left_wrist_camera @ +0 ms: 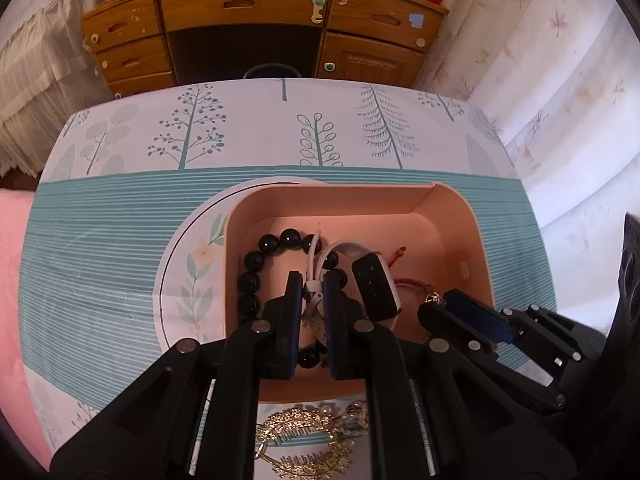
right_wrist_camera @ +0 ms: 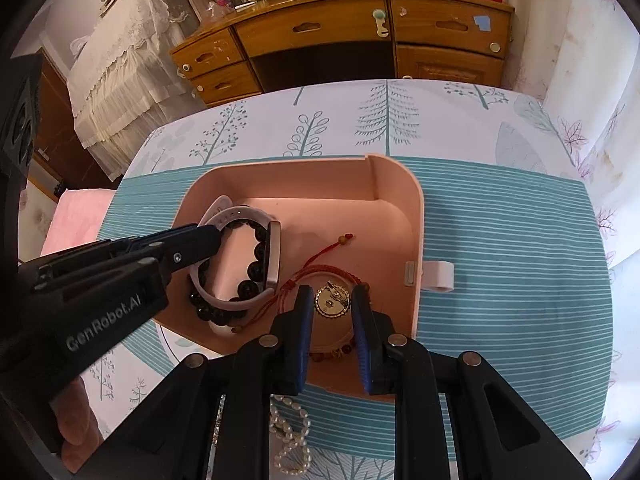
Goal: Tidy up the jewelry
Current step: 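Carry the watch band and pendant over the pink box with both tools, then open both tools to release the watch band and pendant into the box, then move the left tool to the pearl bracelet while the right tool approaches the gold leaf comb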
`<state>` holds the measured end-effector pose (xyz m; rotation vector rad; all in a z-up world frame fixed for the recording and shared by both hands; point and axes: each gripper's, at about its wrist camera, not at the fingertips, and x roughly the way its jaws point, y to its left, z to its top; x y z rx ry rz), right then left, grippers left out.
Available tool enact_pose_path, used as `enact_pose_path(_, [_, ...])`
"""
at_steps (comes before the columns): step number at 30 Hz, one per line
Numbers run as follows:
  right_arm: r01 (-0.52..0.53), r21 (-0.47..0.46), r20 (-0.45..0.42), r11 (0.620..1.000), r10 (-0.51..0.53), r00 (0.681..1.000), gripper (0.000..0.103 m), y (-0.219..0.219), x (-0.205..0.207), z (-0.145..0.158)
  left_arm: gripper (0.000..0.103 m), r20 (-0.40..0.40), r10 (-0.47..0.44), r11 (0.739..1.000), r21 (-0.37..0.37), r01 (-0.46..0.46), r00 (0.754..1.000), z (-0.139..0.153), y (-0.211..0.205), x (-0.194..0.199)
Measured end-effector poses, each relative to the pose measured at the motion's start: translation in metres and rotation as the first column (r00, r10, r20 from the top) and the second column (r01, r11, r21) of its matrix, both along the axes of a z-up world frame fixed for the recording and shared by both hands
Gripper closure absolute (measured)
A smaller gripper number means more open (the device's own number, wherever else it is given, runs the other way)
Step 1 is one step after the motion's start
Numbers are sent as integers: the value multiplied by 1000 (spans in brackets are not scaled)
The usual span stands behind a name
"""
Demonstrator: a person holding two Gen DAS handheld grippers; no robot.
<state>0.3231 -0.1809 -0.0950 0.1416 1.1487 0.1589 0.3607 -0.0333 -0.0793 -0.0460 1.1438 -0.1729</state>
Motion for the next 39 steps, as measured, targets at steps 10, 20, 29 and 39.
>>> enact_pose_path(10, [-5, -15, 5, 1000, 5, 1000, 68, 4, -3, 4, 93, -83, -15, 999, -30, 13, 996, -5, 4, -5])
enact_pose_path(20, [-34, -22, 46, 999, 35, 998, 68, 5, -28, 29, 93, -121, -24, 997, -76, 15, 992, 6, 15, -21])
enact_pose_path(29, [-65, -22, 78, 998, 66, 995, 68, 9, -66, 53, 93, -33, -66, 997, 23, 67, 997, 38, 22, -59])
enact_pose_path(39, [-86, -4, 89, 996, 86, 992, 68, 8, -129, 76, 93, 14, -132, 991, -21, 132, 991, 54, 41, -134])
